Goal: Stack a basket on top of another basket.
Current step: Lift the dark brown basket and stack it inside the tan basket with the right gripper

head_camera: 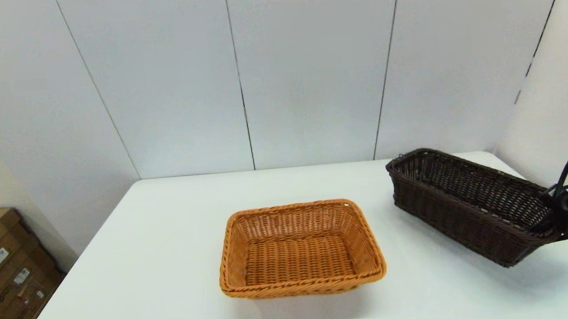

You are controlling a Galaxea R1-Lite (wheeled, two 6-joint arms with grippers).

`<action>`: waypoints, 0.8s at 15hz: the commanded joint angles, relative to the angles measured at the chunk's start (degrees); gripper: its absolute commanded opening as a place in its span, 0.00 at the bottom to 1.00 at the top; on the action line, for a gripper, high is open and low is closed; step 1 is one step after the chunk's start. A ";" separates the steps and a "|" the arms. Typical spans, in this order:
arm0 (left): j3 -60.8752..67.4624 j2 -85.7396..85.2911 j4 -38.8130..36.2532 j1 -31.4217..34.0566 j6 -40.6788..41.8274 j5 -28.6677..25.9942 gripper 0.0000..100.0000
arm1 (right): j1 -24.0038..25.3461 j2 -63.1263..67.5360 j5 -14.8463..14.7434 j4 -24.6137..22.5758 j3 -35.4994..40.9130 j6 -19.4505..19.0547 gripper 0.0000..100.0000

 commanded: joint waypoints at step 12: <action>-0.04 -0.11 0.03 0.01 -0.02 0.04 1.00 | 10.25 -15.95 6.80 9.00 -3.07 -11.01 0.00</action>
